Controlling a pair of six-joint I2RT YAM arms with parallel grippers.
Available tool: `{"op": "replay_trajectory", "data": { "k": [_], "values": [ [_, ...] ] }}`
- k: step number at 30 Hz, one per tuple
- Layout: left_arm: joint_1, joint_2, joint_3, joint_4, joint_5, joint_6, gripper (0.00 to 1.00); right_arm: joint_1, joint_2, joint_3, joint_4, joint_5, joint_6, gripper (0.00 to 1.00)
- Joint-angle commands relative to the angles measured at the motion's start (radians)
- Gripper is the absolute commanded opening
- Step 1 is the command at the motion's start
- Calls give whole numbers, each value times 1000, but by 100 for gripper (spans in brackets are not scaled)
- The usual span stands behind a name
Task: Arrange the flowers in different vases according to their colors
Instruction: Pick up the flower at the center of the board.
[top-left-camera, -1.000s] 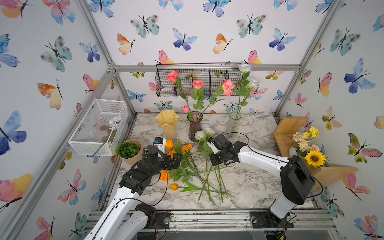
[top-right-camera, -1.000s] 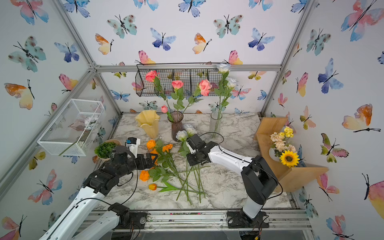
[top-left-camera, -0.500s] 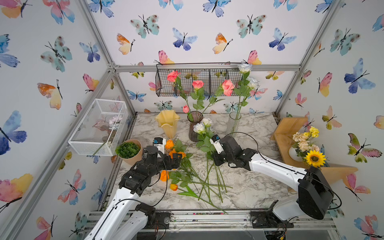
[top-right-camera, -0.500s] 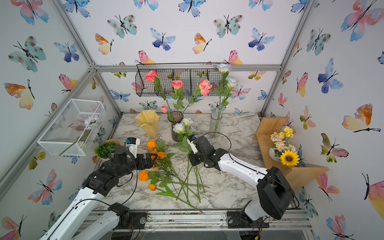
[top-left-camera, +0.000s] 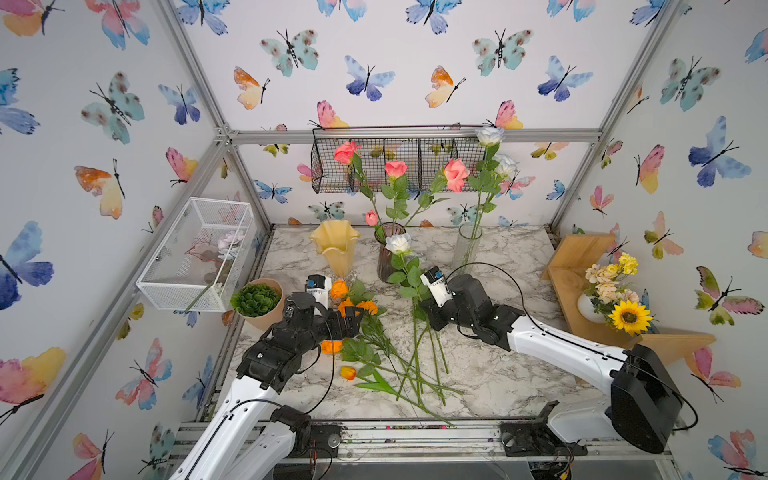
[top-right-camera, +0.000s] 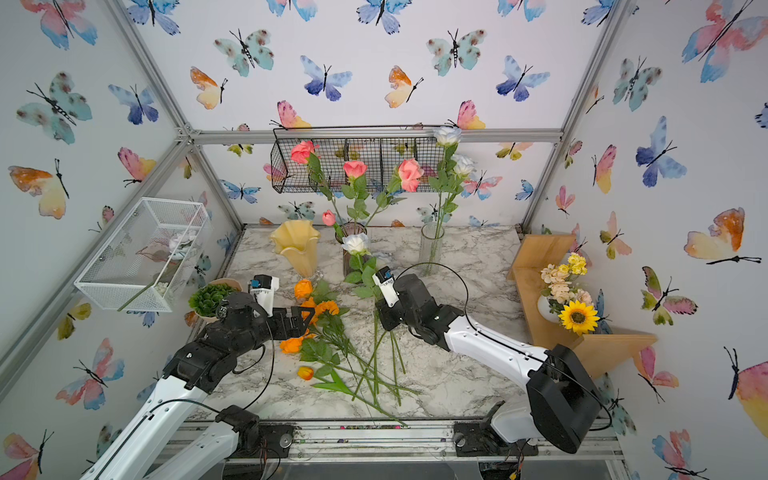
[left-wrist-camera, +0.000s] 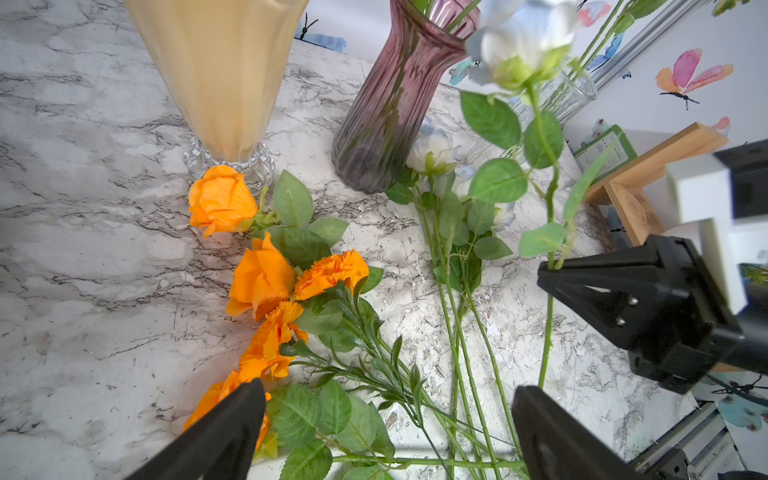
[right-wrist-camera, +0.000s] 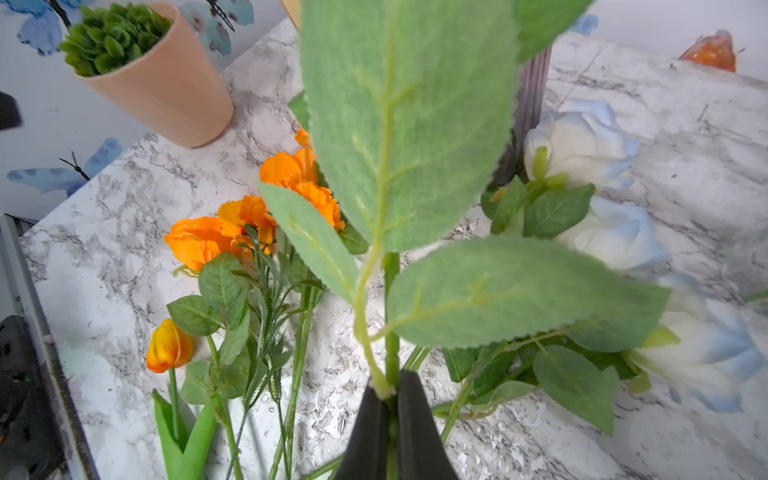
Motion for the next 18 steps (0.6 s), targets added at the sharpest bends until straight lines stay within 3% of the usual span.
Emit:
{"op": "replay_trajectory", "data": {
  "k": [1, 10, 18],
  "values": [
    [7, -12, -2, 11, 10, 9, 99, -2, -13, -12, -8, 19, 13, 2],
    [7, -12, -2, 11, 11, 9, 99, -7, -253, -110, 153, 180, 25, 2],
    [7, -11, -2, 11, 9, 9, 99, -7, -472, -146, 254, 428, 6, 2]
  ]
}}
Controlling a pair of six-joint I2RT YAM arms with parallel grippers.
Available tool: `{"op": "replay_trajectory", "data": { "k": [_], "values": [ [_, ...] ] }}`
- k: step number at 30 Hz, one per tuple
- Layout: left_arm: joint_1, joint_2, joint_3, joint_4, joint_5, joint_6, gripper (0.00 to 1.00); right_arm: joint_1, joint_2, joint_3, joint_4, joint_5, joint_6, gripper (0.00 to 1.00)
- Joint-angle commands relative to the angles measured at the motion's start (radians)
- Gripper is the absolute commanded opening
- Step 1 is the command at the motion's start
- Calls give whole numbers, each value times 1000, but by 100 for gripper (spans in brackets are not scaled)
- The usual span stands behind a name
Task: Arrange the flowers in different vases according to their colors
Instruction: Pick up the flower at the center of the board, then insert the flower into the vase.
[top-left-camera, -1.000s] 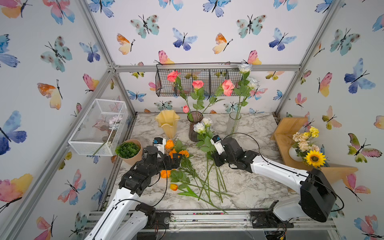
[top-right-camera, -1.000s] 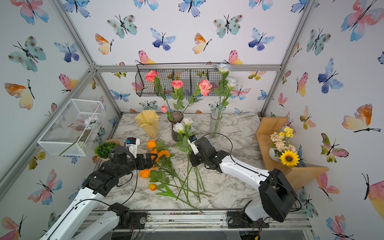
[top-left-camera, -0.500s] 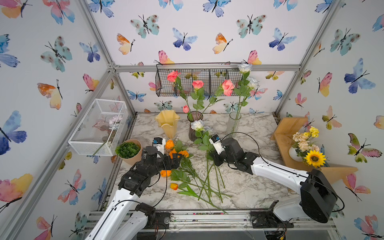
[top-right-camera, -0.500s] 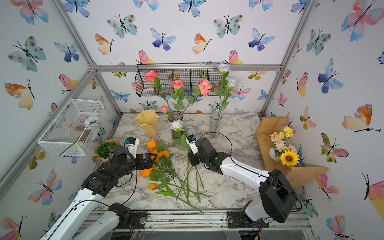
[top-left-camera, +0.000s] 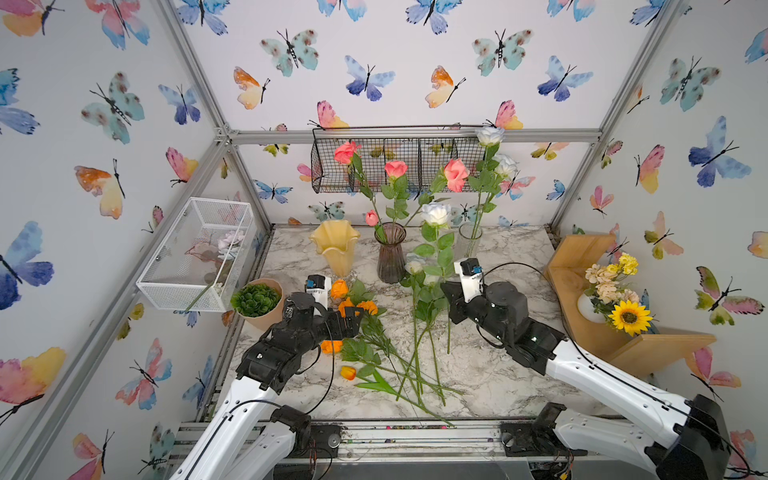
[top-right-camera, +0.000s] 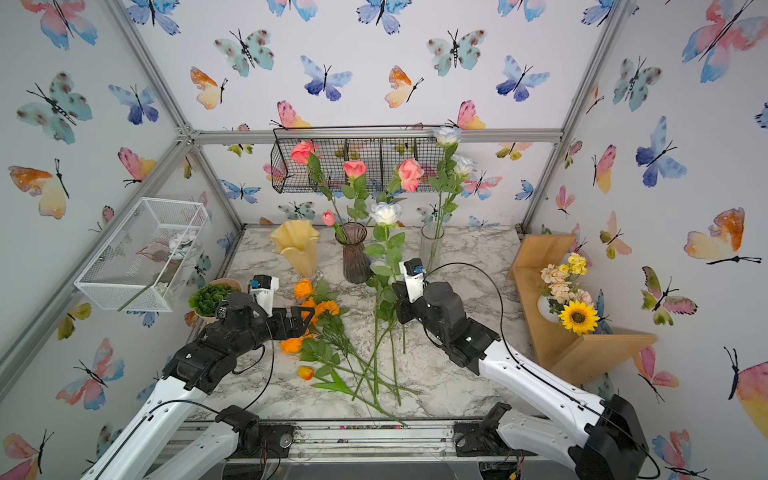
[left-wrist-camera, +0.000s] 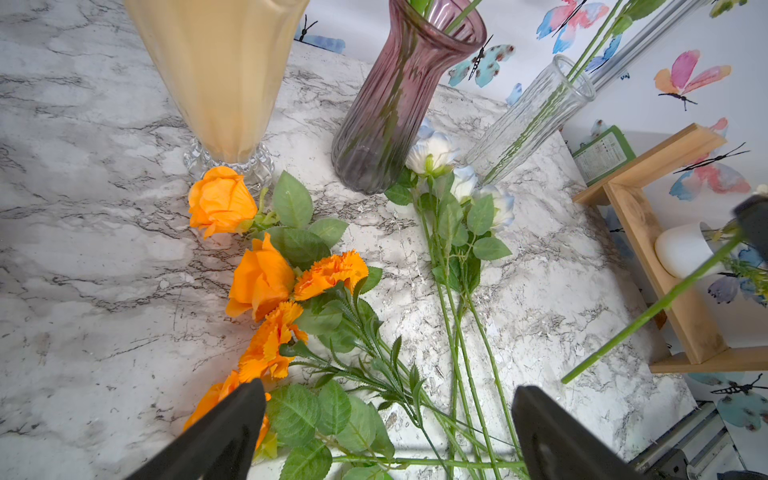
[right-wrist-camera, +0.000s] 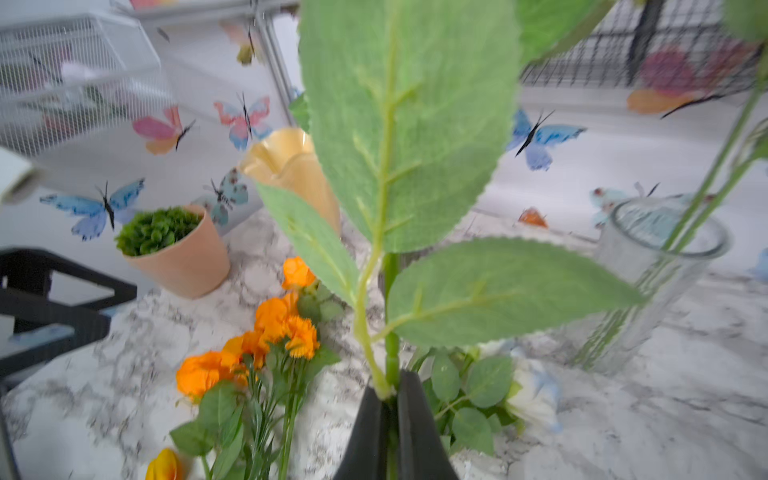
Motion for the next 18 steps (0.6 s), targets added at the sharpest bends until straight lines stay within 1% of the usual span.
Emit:
{"op": "replay_trajectory", "data": {
  "k": [1, 5, 7, 8, 10, 13, 17, 18],
  "values": [
    [7, -8, -2, 11, 9, 9, 99, -4, -63, -12, 70, 196, -18, 2],
    [7, -6, -2, 11, 10, 9, 99, -4, -134, -8, 130, 377, -88, 2],
    [8, -4, -2, 11, 12, 9, 99, -6, -150, -3, 179, 439, -133, 2],
    [7, -3, 0, 11, 13, 11, 99, -7, -153, -1, 210, 490, -159, 2],
    [7, -4, -1, 11, 13, 11, 99, -21, -143, 6, 276, 520, -213, 2],
    [7, -2, -2, 11, 13, 10, 99, -90, -100, 54, 329, 499, -241, 2],
    [7, 0, -1, 11, 13, 10, 99, -234, -26, 122, 391, 374, -196, 2],
    [8, 0, -1, 11, 13, 10, 99, -286, 15, 149, 406, 340, -177, 2]
  ]
}}
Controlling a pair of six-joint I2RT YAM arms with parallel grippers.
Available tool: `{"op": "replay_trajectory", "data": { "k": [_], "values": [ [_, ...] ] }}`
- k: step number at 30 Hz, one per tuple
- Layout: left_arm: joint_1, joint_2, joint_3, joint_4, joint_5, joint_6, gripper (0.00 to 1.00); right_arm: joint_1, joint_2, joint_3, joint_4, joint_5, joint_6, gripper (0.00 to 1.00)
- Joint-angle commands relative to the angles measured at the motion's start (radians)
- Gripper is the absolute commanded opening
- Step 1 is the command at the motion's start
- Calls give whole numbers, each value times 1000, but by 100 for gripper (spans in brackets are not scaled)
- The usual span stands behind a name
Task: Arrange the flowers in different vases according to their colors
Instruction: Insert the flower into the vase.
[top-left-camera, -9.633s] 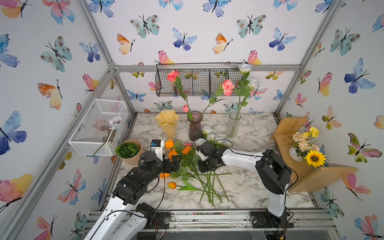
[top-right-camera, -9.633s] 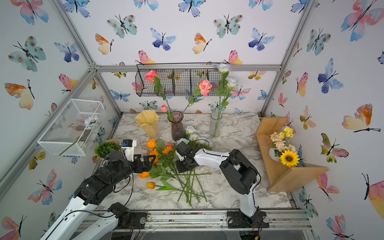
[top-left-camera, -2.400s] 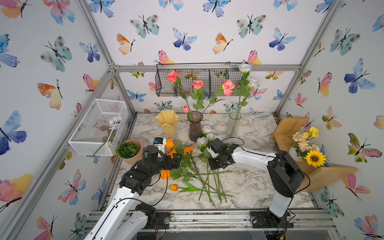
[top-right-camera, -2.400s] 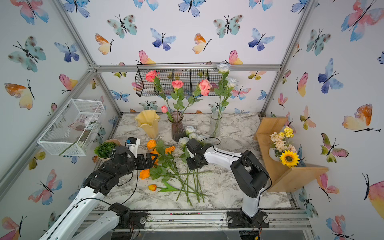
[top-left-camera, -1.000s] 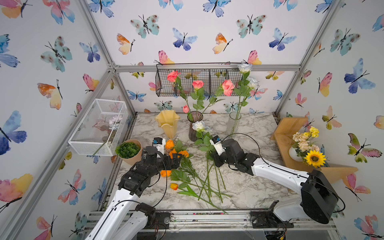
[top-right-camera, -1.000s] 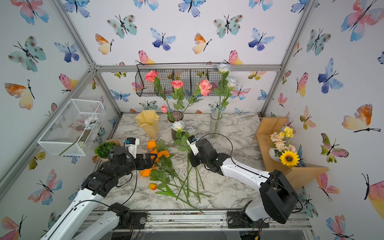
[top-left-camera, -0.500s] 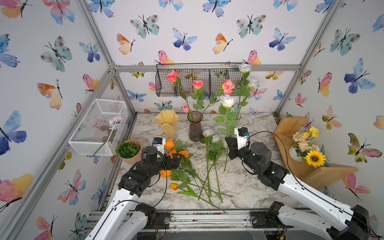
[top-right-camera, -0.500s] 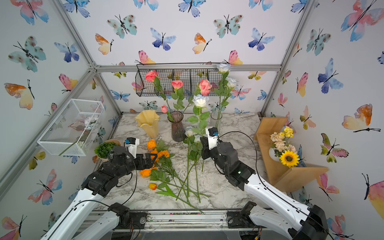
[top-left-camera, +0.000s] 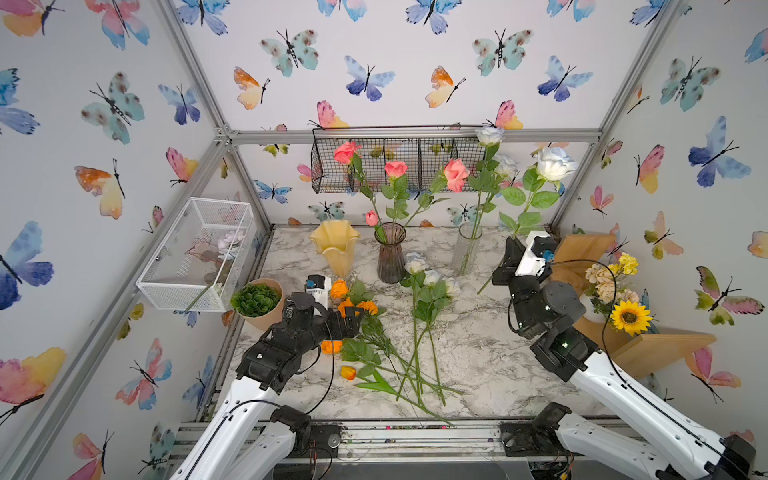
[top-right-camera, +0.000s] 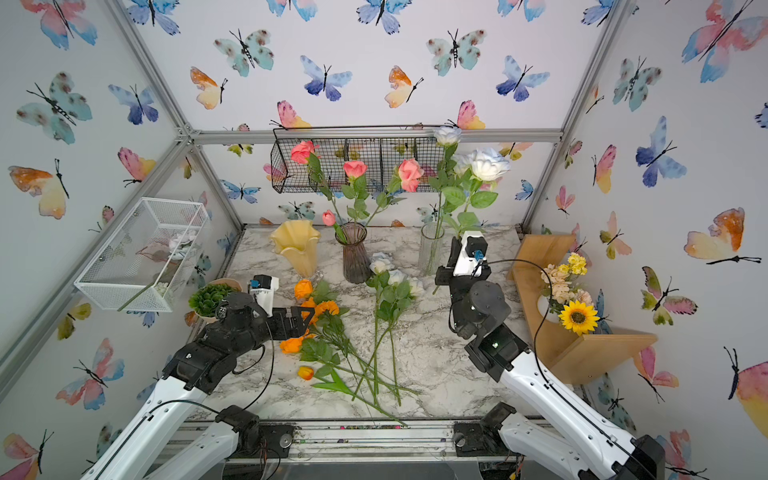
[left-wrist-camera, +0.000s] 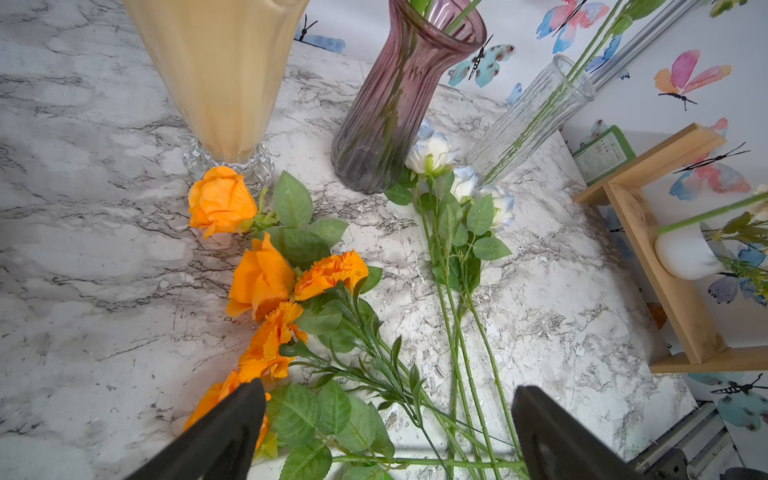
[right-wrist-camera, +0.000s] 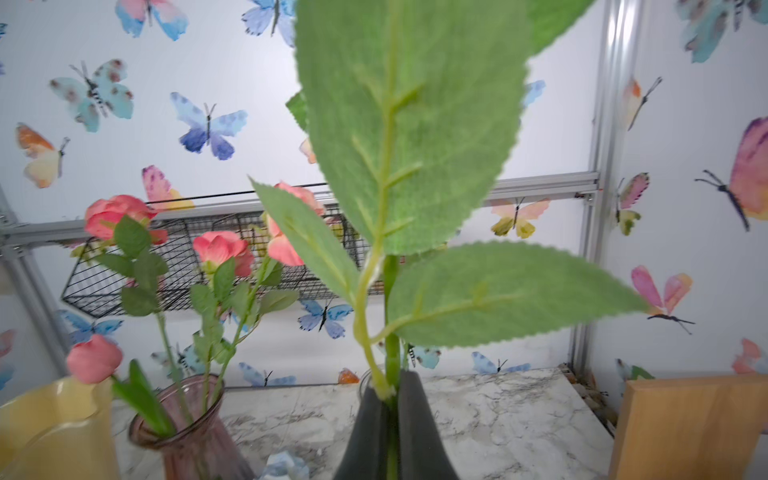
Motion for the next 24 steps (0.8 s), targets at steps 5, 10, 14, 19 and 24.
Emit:
{"op": "replay_trajectory", "data": {
  "k": [5, 10, 14, 19, 24],
  "values": [
    [11, 0, -2, 12, 15, 10, 99, -256, 223, 201, 198, -198, 132, 2],
    [23, 1, -2, 15, 28, 12, 99, -296, 407, 357, 290, -266, 174, 2],
    [32, 2, -4, 18, 38, 13, 99, -297, 529, 474, 294, -316, 196, 2],
    [38, -2, -4, 20, 42, 15, 99, -297, 630, 516, 321, -339, 196, 2],
    [42, -1, -4, 21, 47, 15, 99, -297, 666, 469, 367, -337, 202, 2]
  ]
}}
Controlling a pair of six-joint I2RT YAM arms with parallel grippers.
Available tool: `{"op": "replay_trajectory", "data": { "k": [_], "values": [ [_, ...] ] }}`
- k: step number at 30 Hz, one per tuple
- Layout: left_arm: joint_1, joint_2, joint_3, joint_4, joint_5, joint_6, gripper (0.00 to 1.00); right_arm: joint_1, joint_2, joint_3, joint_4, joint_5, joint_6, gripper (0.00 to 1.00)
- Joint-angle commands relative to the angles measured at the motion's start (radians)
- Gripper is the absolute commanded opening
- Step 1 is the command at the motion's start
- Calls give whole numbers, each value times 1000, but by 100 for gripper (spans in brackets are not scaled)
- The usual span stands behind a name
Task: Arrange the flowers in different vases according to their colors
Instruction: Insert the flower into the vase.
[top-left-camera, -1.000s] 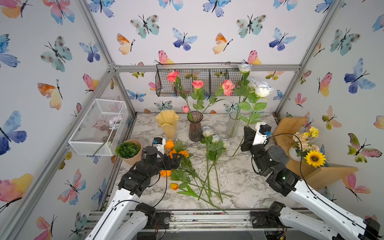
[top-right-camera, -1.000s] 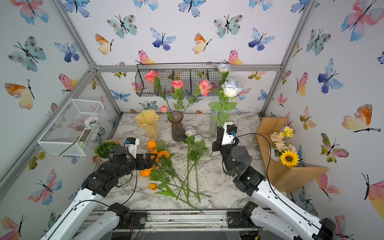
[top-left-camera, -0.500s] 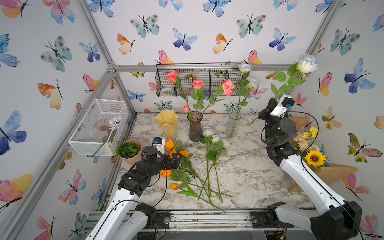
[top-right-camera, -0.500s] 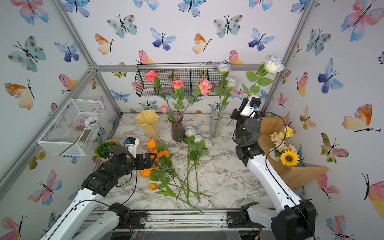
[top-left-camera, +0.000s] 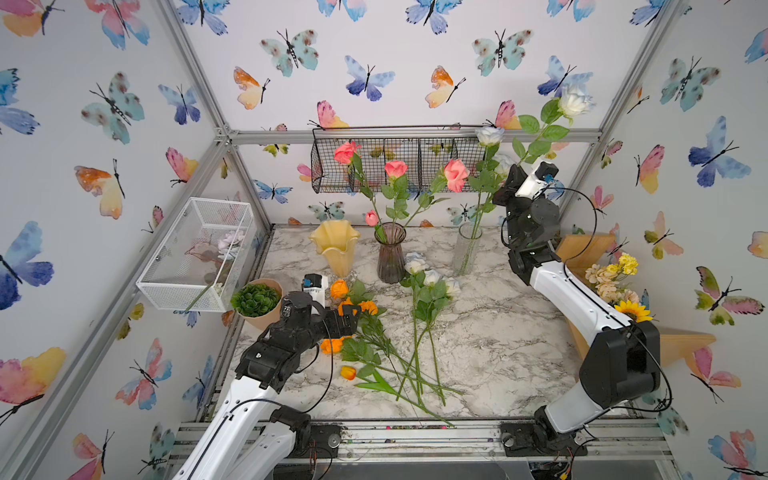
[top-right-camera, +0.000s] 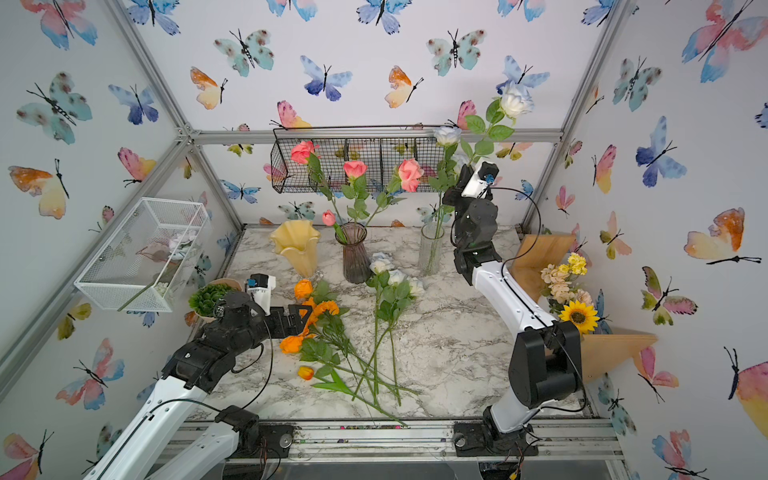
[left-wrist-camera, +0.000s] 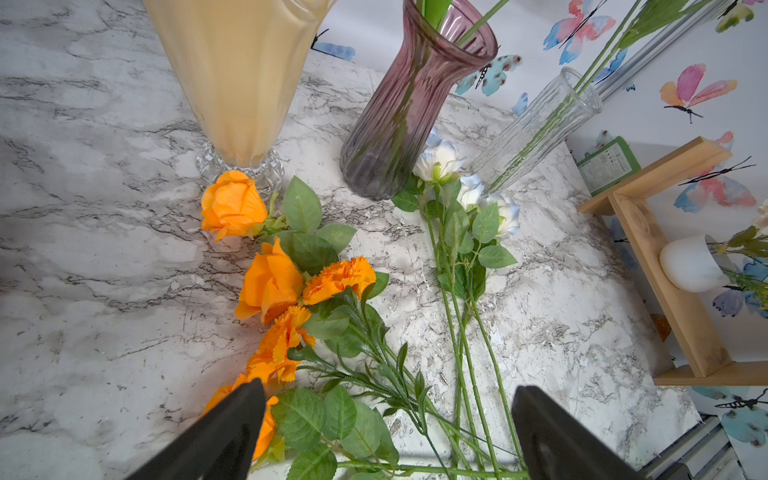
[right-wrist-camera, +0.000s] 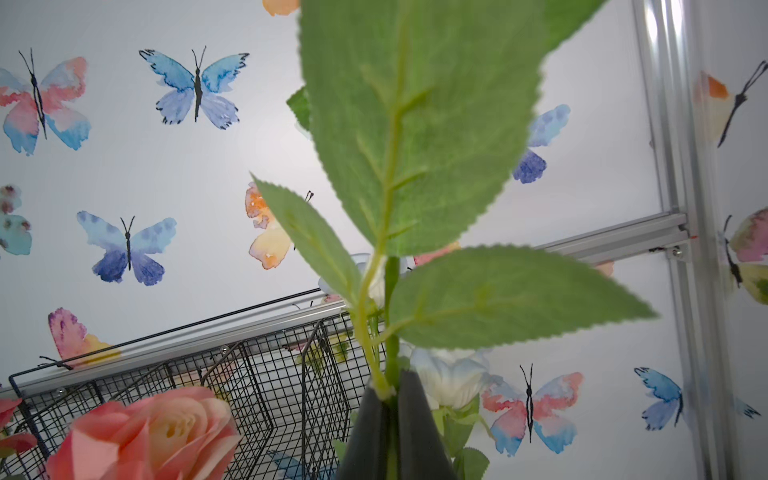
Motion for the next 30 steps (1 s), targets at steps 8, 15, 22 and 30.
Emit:
{"op": "replay_trajectory", "data": {
  "k": [8, 15, 22, 30],
  "values": [
    [13, 0, -4, 14, 42, 14, 99, -4, 25, -147, 135, -18, 18, 2],
    [14, -1, -4, 15, 40, 16, 99, -4, 46, -234, 147, -42, 45, 2],
    [15, -1, -4, 14, 41, 16, 99, -4, 66, -269, 120, -84, 58, 15],
    [19, -6, -4, 15, 41, 16, 99, -4, 8, -234, -46, -130, 40, 54]
  ]
}}
